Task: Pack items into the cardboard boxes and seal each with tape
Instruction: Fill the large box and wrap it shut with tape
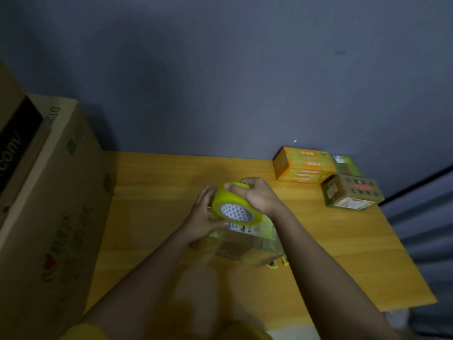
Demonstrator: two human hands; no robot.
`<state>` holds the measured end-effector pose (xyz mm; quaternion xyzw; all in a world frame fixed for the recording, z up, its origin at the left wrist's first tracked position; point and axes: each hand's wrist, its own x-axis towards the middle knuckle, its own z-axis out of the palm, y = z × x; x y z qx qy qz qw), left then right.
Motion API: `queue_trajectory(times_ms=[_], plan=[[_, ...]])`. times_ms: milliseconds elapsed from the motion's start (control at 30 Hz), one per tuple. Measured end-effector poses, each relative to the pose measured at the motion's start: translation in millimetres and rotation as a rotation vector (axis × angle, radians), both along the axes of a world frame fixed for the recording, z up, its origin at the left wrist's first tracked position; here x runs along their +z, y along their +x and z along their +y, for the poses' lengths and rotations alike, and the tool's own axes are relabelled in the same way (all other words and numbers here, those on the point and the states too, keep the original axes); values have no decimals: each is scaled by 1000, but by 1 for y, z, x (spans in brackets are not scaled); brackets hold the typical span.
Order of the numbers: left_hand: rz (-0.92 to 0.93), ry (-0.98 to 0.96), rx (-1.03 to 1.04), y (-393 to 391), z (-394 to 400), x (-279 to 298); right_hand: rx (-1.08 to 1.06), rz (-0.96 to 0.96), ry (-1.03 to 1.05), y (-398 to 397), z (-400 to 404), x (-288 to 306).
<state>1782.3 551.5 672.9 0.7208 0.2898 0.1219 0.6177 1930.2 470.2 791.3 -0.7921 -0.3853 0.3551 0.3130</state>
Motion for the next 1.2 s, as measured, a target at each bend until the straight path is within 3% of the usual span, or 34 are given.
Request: queue_trajectory(times_ms=[67,167,267,333,467,533,733,933,1200], plan=[[-45,-152,87,-2,-5,-3,29,105,33,5,-4,3],[-40,-134,63,-1,-4,-6,74,166,53,16,-16,3],[-43,-106,73,-2,-4,-6,154,-128,-17,29,-31,17],[-18,-128,90,0,-4,-5,157,-367,-176,52,-50,26],[0,-148,99,3,-4,2,82,-502,-395,103,-109,38],[17,-154,84,3,-6,4,70,-495,-483,109,-125,27],[108,-163,41,5,-11,17,50,-377,-488,112,-139,-17],[225,-114,-47,3,-8,26,73,-395,-481,119,-136,-29],[195,-117,-10,7,-11,27,121,-381,-438,129,-135,-55]])
